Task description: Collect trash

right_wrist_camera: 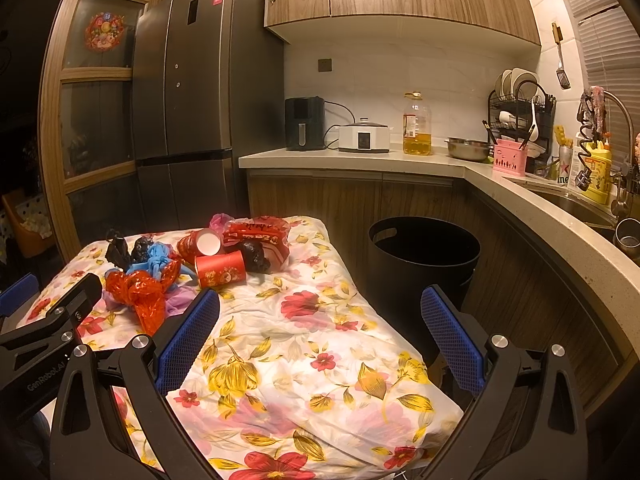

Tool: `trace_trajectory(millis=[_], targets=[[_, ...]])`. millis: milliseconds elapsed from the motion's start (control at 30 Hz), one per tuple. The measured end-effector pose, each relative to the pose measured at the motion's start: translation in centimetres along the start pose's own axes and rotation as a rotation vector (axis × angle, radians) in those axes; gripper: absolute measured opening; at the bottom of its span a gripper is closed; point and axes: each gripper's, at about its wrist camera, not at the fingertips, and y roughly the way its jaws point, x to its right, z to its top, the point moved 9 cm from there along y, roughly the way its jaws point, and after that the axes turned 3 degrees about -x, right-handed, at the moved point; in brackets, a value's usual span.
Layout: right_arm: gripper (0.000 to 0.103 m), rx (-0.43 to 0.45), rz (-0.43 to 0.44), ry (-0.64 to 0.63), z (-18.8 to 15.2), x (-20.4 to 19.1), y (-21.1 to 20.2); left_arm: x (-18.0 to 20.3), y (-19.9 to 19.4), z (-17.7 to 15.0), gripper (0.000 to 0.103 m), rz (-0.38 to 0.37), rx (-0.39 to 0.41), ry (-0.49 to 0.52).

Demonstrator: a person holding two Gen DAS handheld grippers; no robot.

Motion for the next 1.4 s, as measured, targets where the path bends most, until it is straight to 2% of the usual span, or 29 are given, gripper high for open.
trace_trajectory(millis=[1400], targets=[[0.098,0.009,-0.003,0.006,-0.01,0.58,-0.34,0.09,-0.10,0.12,0.098,-0.004,0.003,-0.003]])
